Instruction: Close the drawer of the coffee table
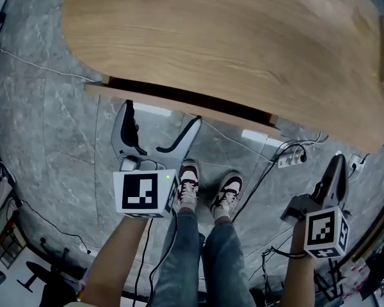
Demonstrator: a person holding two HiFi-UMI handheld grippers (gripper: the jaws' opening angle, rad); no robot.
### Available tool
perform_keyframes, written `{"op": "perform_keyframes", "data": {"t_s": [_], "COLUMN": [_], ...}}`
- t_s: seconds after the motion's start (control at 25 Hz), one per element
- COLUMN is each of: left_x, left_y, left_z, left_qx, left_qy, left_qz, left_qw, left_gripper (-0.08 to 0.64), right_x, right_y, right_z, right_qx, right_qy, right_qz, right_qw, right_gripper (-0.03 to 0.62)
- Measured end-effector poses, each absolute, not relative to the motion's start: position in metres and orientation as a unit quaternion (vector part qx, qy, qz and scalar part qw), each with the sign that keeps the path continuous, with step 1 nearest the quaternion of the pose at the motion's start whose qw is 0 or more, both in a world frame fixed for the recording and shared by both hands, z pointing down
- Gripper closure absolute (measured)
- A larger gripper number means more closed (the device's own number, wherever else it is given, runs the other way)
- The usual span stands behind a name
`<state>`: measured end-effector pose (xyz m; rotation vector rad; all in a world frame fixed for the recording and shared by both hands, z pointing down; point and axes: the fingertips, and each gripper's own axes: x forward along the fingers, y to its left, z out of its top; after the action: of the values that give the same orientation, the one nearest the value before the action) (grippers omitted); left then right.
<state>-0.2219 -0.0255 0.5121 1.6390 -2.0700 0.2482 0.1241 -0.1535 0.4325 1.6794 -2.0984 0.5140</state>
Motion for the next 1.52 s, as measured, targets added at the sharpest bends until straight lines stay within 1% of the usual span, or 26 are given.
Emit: {"op": "perform_keyframes", "data": {"t_s": [0.56,1.16,1.52], "left_x": [-0.24,-0.247,-0.247], "left_y": [-0.065,-0.09,-0.092], "left_z": [0.509,0.514,0.513], "left_qx": [0.596,0.599,0.601], "left_qy": [-0.769,-0.781,-0.783], "left_qz": [0.074,0.068,0.062], "left_qw": [0.22,0.163,0.151], "left_gripper": [-0.009,-0.011,-0.011], "right_x": [0.132,0.143,0.138], "right_y": [-0.162,-0.161,-0.16], "right_z": [0.434,0.443,0.441], "right_qx": [0.622,0.635,0.634], "right_qy": [-0.732,-0.719,-0.721], "right_qz": [0.189,0.186,0.187], "right_qw": [0.203,0.213,0.21], "right_gripper": [0.592,0.592,0.592]}}
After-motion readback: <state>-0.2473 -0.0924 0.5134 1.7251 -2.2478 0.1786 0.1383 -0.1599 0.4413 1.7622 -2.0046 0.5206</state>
